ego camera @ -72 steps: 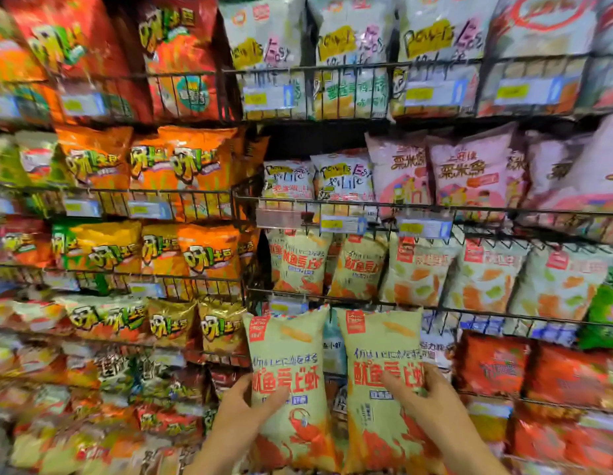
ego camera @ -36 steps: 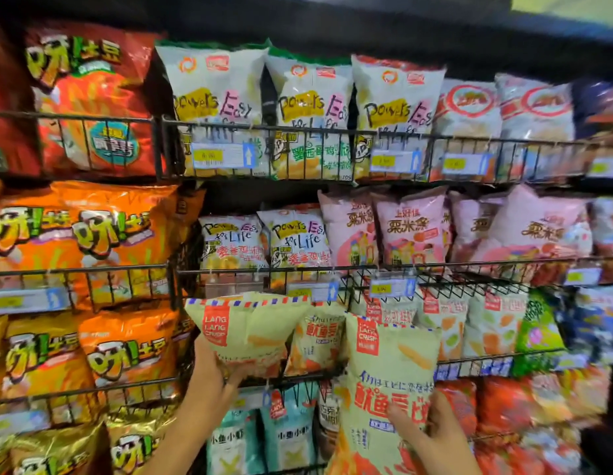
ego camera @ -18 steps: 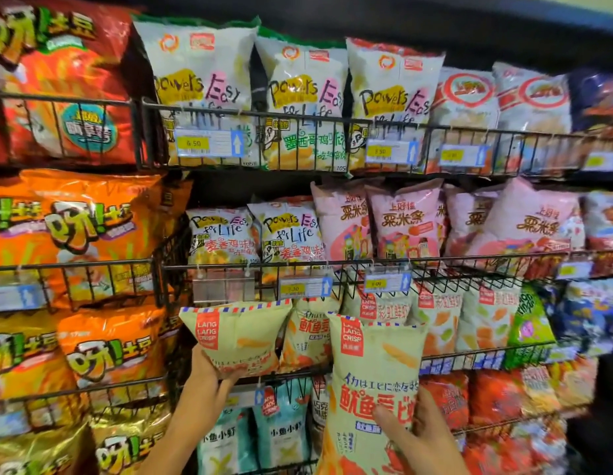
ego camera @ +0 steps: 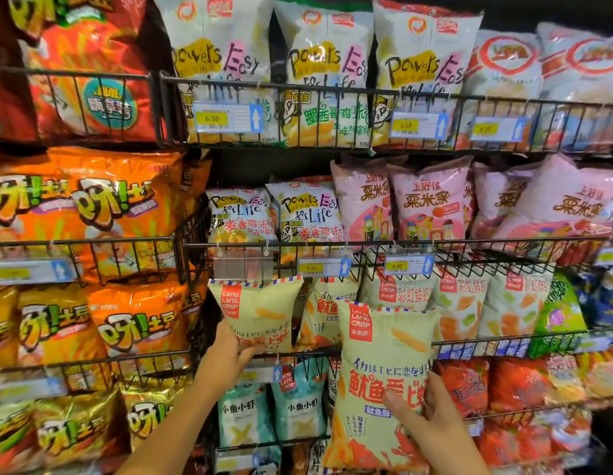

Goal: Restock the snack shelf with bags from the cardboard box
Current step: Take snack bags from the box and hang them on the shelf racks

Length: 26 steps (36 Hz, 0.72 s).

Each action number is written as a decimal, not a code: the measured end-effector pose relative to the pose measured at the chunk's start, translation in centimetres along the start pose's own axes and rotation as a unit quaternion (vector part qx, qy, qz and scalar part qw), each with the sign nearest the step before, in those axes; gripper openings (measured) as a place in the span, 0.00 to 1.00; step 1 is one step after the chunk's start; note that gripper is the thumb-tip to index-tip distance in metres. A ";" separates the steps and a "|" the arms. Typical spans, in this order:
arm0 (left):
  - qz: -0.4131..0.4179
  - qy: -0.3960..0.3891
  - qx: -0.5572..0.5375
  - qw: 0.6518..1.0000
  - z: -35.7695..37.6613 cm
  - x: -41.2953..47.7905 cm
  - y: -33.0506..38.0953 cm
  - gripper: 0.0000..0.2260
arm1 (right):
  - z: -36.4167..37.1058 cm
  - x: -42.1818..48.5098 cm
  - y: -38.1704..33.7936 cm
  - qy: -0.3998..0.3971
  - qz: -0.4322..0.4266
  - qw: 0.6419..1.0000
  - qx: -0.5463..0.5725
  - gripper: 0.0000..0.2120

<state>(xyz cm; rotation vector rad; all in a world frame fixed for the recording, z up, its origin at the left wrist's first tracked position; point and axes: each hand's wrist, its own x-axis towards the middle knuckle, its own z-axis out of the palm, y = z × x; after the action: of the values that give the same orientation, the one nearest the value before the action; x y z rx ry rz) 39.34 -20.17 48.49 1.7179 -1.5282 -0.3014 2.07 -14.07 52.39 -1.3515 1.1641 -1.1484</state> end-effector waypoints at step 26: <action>-0.012 -0.177 0.036 0.984 -2.0 3.2 3.5 0.18 | 1.3 0.5 -0.6 -0.009 0.005 0.999 0.030 0.22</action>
<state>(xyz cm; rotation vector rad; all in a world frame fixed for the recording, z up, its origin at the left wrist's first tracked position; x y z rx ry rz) 38.82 -22.13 53.21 1.8096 -1.7891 -0.5969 3.50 -14.41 52.94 -1.3071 1.1129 -1.1531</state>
